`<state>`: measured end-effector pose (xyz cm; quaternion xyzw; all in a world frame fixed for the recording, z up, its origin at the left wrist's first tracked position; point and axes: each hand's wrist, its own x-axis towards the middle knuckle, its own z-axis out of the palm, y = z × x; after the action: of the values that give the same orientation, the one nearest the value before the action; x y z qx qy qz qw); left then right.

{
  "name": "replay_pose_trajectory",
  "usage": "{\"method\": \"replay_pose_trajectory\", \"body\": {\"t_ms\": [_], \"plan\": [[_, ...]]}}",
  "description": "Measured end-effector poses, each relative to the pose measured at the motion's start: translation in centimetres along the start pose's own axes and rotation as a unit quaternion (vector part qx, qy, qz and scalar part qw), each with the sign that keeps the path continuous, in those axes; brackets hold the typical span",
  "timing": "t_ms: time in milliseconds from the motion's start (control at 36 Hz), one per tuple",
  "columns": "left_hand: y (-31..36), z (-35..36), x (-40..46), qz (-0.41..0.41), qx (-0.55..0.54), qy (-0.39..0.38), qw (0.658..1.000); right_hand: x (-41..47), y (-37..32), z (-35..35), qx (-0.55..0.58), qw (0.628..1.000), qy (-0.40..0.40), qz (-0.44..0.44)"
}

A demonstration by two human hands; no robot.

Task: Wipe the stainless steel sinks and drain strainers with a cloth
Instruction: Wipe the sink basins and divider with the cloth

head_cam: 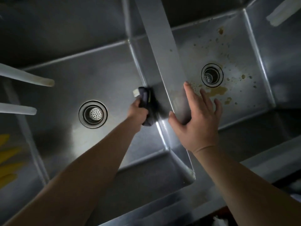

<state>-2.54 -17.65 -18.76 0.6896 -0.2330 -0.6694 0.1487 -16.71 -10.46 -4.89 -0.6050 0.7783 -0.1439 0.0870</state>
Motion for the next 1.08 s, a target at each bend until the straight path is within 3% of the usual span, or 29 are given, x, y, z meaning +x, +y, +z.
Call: {"method": "replay_pose_trajectory", "body": {"t_ms": [111, 222, 472, 611, 722, 806, 889, 944, 1000, 1028, 1083], "plan": [[-0.3, 3.6, -1.9, -0.018, 0.010, -0.023, 1.000, 0.0, -0.2, -0.2, 0.002, 1.000, -0.016, 0.012], [-0.6, 3.4, -3.1, -0.008, -0.066, 0.011, 0.998, 0.1, -0.3, -0.2, -0.011, 0.999, -0.034, 0.018], [0.4, 1.5, -12.5, 0.111, -0.141, -0.082, 0.980, 0.1, -0.7, -0.7, -0.045, 0.998, -0.046, 0.021], [0.9, 0.5, -16.7, 0.182, -0.207, -0.150, 0.949, 0.2, -1.0, -1.0, -0.051, 0.997, -0.046, 0.030], [3.7, -0.3, -17.8, 0.205, -0.234, -0.117, 0.943, 0.1, -0.8, -1.0, -0.023, 0.998, -0.042, 0.031], [9.0, -1.3, -16.3, 0.320, -0.119, 0.018, 0.940, 0.2, -0.7, -0.9, -0.019, 0.999, -0.044, 0.024], [16.2, -1.8, -14.3, 0.422, 0.088, 0.154, 0.889, 0.3, -0.7, -0.8, -0.019, 0.998, -0.056, 0.022], [20.6, -0.9, -12.8, 0.430, 0.287, 0.151, 0.843, 0.3, -0.5, -0.8, -0.022, 0.997, -0.066, 0.018], [23.7, 0.8, -11.7, 0.397, 0.479, 0.128, 0.773, 0.3, -0.5, -0.8, -0.020, 0.997, -0.076, 0.015], [24.6, 1.7, -11.2, 0.384, 0.530, 0.125, 0.746, 0.3, -0.4, -0.9, -0.018, 0.997, -0.079, 0.014], [25.1, 2.9, -11.0, 0.360, 0.562, 0.123, 0.734, 0.4, -0.5, -0.9, -0.013, 0.996, -0.084, 0.013]]}}
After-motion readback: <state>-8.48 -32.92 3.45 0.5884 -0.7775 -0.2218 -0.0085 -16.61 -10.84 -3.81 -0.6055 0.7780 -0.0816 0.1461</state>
